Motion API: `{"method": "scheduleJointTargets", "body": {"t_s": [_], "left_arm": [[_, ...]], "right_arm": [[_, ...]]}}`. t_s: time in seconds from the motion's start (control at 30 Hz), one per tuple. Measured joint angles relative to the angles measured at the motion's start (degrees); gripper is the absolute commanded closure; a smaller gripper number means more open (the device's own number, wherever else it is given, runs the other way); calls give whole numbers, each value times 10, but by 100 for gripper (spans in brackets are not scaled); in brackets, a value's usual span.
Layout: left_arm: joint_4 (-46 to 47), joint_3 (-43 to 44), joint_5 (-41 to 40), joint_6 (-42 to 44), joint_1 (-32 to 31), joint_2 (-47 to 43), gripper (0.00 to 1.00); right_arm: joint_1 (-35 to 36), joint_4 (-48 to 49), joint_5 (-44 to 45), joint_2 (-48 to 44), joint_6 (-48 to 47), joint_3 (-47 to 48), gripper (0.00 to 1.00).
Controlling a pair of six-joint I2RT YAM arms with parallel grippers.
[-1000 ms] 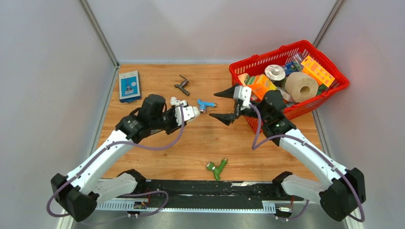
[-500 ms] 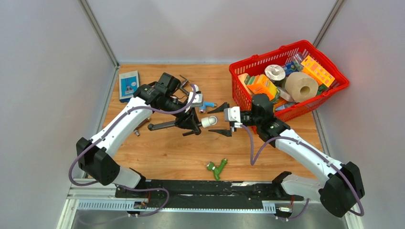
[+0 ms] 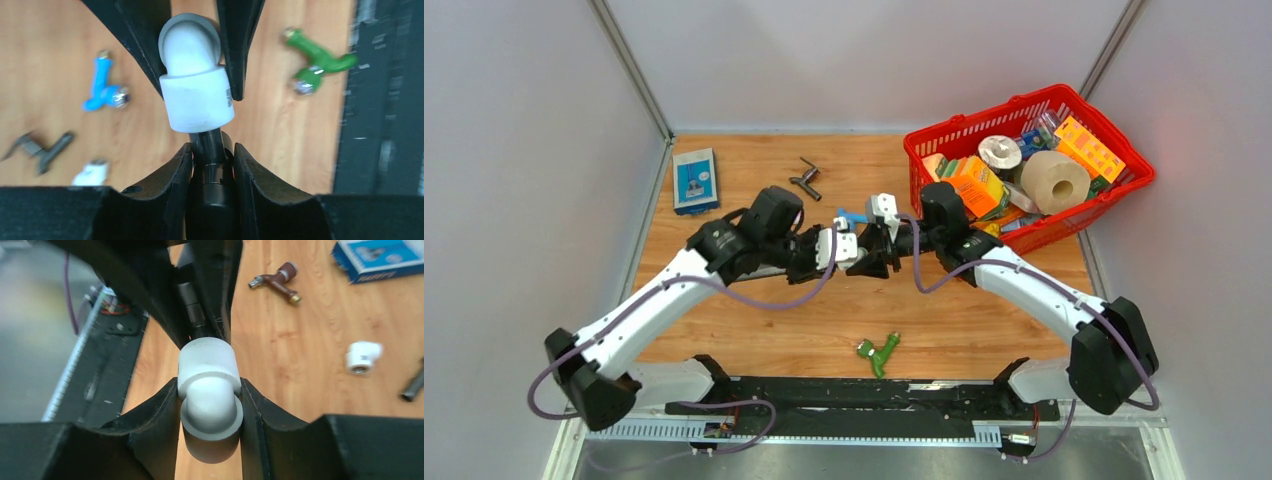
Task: Install the water faucets
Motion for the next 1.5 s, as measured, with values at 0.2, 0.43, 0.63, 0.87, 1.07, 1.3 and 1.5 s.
{"method": "scheduleJointTargets", "body": {"t_s": [0.2,0.43,0.63,0.87,1.07,1.3,1.5], "left_arm": [[145,-135,-340,-8,-155,-132,100],[376,-287,-768,162,-346,-134,100],[522,-347,-882,253,-384,-104,100],[506,-338,-853,226,-382,-139,100],[389,-282,-684,113,-311,-188,100],[245,-219,-416,2,-140,-197,100],[185,-179,-131,-57,4,-180,100]], "right_arm": [[2,80,18,52,271,16,98],[-12,231,-2,114,591,0,98],[-16,299,3,125,693,-20,85],[-18,291,14,105,664,-10,52],[-30,189,75,40,476,44,23],[-40,155,114,-89,238,34,9],[-40,140,73,-166,53,-50,11]]}}
